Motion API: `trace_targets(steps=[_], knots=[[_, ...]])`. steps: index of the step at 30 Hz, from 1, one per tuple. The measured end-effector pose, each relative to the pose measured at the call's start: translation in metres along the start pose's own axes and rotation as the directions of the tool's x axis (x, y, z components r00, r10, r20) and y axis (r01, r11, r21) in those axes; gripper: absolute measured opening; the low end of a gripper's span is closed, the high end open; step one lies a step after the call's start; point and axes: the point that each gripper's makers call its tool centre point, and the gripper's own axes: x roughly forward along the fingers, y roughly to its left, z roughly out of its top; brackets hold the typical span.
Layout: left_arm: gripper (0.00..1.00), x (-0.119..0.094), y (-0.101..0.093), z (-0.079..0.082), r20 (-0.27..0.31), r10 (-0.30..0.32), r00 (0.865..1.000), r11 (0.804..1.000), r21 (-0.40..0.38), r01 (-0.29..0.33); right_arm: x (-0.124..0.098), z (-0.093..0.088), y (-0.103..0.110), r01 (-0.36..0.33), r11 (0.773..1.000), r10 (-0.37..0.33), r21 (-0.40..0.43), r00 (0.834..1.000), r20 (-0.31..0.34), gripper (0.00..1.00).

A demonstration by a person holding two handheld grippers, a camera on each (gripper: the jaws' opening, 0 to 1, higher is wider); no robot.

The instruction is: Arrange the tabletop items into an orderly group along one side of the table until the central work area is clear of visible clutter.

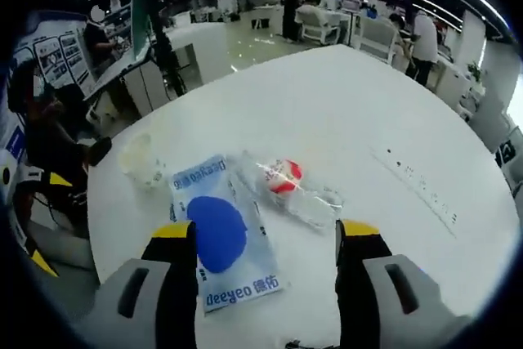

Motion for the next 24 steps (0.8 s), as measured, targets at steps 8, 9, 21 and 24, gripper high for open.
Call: trace_targets(steps=[8, 9, 21, 24], knots=[[0.88, -0.001, 0.003, -0.002, -0.006, 0.019, 1.000, 1.000, -0.009, -0.019, 0.034, 0.029, -0.016, -0.024, 0.979, 0.011, -0.203, 0.998, -0.066, 0.67], [0.88, -0.001, 0.003, -0.002, -0.006, 0.019, 1.000, 1.000, -0.009, -0.019, 0.038, 0.030, -0.018, -0.029, 0.978, 0.015, -0.209, 0.997, -0.072, 0.67], [0.88, -0.005, 0.005, -0.003, -0.008, 0.040, 0.999, 0.999, -0.008, -0.040, 0.090, 0.002, -0.006, -0.155, 0.905, 0.031, -0.396, 0.953, -0.303, 0.66], [0.88, -0.005, 0.005, -0.002, -0.007, 0.041, 0.999, 0.999, -0.014, -0.041, 0.091, 0.006, -0.002, -0.169, 0.887, 0.022, -0.430, 0.945, -0.326, 0.64]])
